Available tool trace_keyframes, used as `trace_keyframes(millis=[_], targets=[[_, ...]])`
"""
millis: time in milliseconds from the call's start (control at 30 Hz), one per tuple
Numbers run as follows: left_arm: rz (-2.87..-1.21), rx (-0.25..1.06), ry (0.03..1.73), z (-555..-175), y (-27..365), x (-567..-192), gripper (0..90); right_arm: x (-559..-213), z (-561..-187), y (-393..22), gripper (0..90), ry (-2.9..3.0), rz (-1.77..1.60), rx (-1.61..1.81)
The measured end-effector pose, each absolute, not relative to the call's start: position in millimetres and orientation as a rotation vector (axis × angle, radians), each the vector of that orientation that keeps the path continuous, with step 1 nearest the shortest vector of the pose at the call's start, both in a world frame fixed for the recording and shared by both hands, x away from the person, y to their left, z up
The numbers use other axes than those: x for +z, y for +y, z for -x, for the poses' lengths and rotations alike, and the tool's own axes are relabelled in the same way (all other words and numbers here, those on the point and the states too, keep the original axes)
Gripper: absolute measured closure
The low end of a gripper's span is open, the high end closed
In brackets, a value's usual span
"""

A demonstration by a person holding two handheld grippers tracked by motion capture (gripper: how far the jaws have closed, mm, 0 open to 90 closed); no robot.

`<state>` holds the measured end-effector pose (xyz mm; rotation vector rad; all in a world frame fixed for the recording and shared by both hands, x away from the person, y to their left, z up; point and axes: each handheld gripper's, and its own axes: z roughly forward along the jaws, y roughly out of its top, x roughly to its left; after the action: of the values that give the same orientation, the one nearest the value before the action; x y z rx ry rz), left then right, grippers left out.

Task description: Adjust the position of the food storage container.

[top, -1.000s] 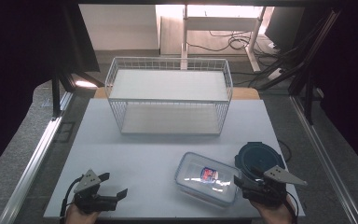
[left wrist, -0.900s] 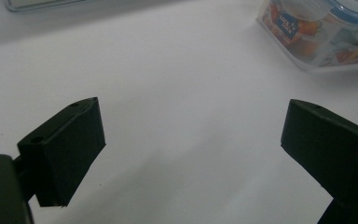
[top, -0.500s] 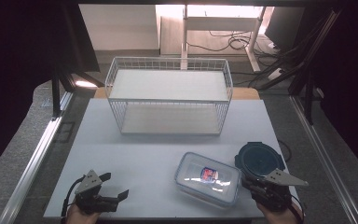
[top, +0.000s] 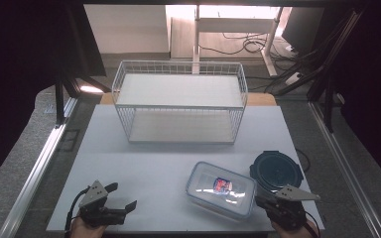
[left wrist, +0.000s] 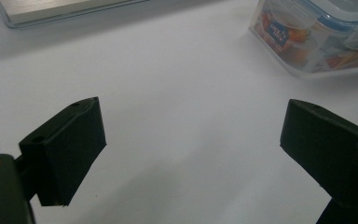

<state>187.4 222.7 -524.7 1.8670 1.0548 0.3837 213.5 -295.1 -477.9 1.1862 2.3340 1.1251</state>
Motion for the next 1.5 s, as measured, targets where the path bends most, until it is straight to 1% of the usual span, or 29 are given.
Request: trace_keyframes(millis=[233, 400, 500, 533, 567, 600, 633, 667, 733, 767, 800, 900, 933, 1000, 1100, 1233, 1500], targets=[[-1.885, 0.382, 1.052, -188, 220, -524, 7.2, -480, -223, -279, 89.3, 2.354, -1.169, 1.184], [-1.893, 0.366, 1.099, -190, 217, -523, 8.4, -481, -234, -263, 89.2, 2.371, -1.151, 1.203], [-1.885, 0.417, 1.103, -195, 212, -520, 8.2, -482, -238, -258, 89.2, 2.378, -1.153, 1.218], [-1.889, 0.431, 1.096, -197, 209, -518, 12.1, -482, -242, -255, 89.2, 2.384, -1.154, 1.227], [-1.900, 0.441, 1.077, -200, 206, -516, 12.1, -482, -242, -255, 89.2, 2.384, -1.154, 1.227], [-1.906, 0.455, 1.058, -203, 202, -514, 16.3, -482, -243, -253, 89.2, 2.387, -1.160, 1.235], [-1.915, 0.463, 1.040, -207, 198, -512, 23.8, -483, -244, -252, 89.2, 2.388, -1.160, 1.238], [-1.924, 0.448, 1.019, -214, 190, -511, 40.8, -483, -247, -248, 89.2, 2.395, -1.163, 1.245], [-1.935, 0.430, 1.020, -219, 185, -511, 52.9, -483, -251, -243, 89.2, 2.403, -1.157, 1.247], [-1.954, 0.418, 1.023, -224, 181, -512, 52.9, -483, -251, -243, 89.2, 2.403, -1.157, 1.247], [-2.002, 0.398, 1.017, -235, 173, -514, 64.1, -484, -255, -238, 89.2, 2.409, -1.154, 1.253], [-2.027, 0.383, 1.021, -245, 166, -516, 77.3, -484, -259, -233, 89.2, 2.421, -1.141, 1.251], [-2.027, 0.361, 1.026, -250, 164, -517, 77.3, -483, -261, -230, 89.2, 2.425, -1.137, 1.248], [-2.038, 0.330, 1.030, -261, 157, -522, 83.6, -483, -266, -221, 89.2, 2.439, -1.121, 1.243], [-2.067, 0.354, 1.039, -261, 155, -524, 88.0, -483, -271, -212, 89.3, 2.443, -1.112, 1.239], [-2.049, 0.323, 1.064, -257, 162, -524, 89.6, -484, -281, -207, 89.3, 2.448, -1.129, 1.252], [-2.019, 0.286, 1.092, -244, 167, -525, 89.8, -484, -295, -201, 89.3, 2.450, -1.140, 1.258]])
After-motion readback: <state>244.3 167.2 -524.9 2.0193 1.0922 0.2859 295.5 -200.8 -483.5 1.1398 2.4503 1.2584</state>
